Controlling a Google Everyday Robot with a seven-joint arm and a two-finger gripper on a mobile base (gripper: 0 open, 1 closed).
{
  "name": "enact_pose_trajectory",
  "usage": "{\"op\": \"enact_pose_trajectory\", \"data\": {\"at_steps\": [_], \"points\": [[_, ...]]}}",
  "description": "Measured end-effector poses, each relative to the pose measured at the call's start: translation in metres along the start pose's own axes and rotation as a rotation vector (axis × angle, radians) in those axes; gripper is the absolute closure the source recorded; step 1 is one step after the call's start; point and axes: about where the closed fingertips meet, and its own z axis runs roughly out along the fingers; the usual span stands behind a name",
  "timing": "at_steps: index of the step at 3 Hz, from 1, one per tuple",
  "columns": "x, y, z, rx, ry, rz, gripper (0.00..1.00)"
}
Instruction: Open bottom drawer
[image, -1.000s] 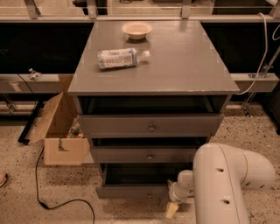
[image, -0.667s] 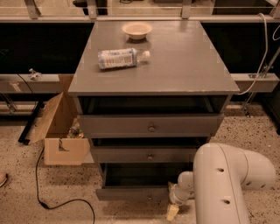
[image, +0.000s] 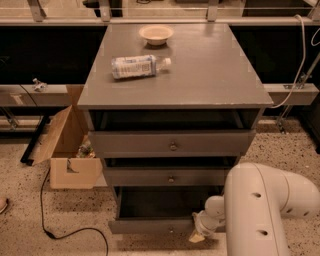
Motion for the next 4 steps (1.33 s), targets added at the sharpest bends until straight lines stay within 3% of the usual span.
{"op": "enact_pose_trajectory", "data": {"at_steps": [2, 3, 4], "points": [[-0.004, 0.000, -0.011, 0.000, 0.000, 0.000, 0.96], [-0.009, 0.024, -0.008, -0.019, -0.062, -0.020, 0.00], [-0.011, 0.026, -0.009, -0.013, -0.085, -0.024, 0.00]]}}
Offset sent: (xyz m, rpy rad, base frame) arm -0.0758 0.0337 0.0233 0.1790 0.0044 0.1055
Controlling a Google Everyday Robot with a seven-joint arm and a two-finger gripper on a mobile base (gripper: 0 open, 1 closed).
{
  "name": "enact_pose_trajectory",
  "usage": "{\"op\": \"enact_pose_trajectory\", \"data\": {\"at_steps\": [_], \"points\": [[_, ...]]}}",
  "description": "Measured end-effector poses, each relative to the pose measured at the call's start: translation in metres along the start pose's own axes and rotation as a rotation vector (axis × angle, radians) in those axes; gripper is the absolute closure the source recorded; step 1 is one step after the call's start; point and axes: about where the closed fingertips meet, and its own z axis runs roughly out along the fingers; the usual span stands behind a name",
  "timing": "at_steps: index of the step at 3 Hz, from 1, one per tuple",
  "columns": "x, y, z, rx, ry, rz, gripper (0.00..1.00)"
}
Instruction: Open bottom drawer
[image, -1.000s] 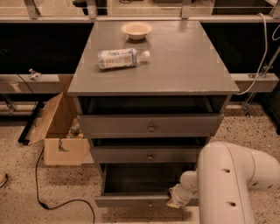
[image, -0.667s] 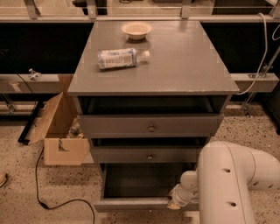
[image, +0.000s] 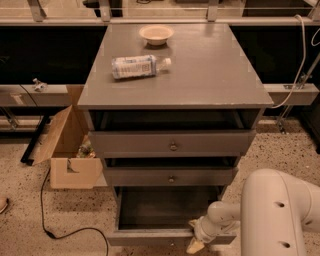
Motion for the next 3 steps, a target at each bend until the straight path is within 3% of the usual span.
{"op": "enact_pose_trajectory", "data": {"at_steps": [1, 3], "points": [[0.000, -0.002, -0.006, -0.003, -0.010, -0.009, 0.00], [0.002, 0.006, -0.112, 0.086, -0.057, -0.014, 0.00]]}}
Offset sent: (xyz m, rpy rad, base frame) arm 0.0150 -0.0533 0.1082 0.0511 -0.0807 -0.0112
